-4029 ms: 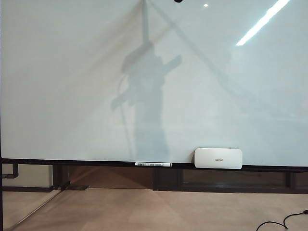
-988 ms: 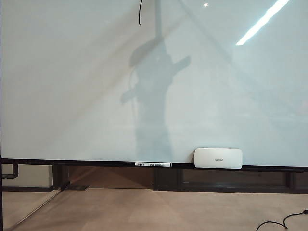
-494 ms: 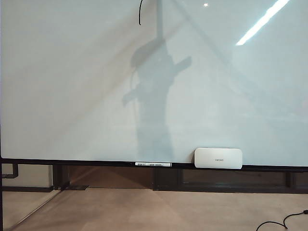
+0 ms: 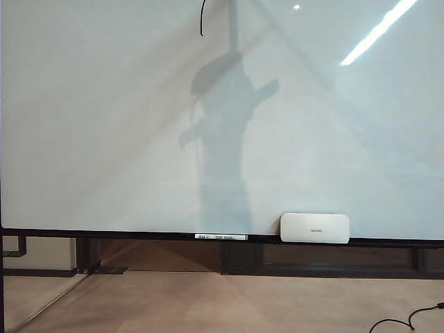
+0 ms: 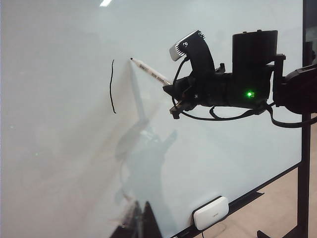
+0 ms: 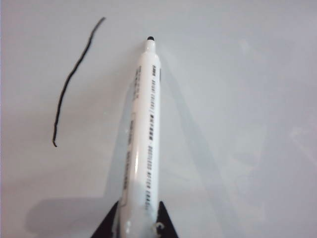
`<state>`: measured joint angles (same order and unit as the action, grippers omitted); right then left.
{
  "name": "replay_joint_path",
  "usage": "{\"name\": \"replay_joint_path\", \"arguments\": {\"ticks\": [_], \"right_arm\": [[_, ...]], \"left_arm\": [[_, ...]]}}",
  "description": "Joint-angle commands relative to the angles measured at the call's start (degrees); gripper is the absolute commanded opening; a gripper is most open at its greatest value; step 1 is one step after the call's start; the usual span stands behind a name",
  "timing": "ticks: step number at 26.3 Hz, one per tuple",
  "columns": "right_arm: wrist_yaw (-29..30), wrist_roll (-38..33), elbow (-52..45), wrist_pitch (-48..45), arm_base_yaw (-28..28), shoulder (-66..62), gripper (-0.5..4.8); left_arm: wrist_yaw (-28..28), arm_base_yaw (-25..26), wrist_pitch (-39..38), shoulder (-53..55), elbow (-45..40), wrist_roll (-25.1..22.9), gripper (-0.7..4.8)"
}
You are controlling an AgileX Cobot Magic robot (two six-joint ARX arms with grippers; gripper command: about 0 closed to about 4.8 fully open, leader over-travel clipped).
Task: Reach to the right to find the marker pen, pick it up, and write the number 18 on the whiteboard.
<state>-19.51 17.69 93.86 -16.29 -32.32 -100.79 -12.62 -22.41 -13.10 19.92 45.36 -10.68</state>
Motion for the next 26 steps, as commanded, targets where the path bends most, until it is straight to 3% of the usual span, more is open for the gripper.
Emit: {"name": "replay_joint_path", "arguments": {"ticks": [1,13,26], "right_arm": [[0.35,0.07,0.35,-1.42,0.63,0.17,-0.03],[0.59,0.02,0.35,0.22,0.87,-0.46,-0.03],[-0.04,-5.09,0.35,9.25,1.51,-2.64,-0.03]], "left_arm": [[-0.09,-0.04,0.35,0.02,0.28,-0.04,-0.05],[-0.07,-0.02,0.35,0.02,0.31,-0.5,-0.05],[-0.07,-0.04,0.33,0.02,0.31,-1.33,-0.05]]}}
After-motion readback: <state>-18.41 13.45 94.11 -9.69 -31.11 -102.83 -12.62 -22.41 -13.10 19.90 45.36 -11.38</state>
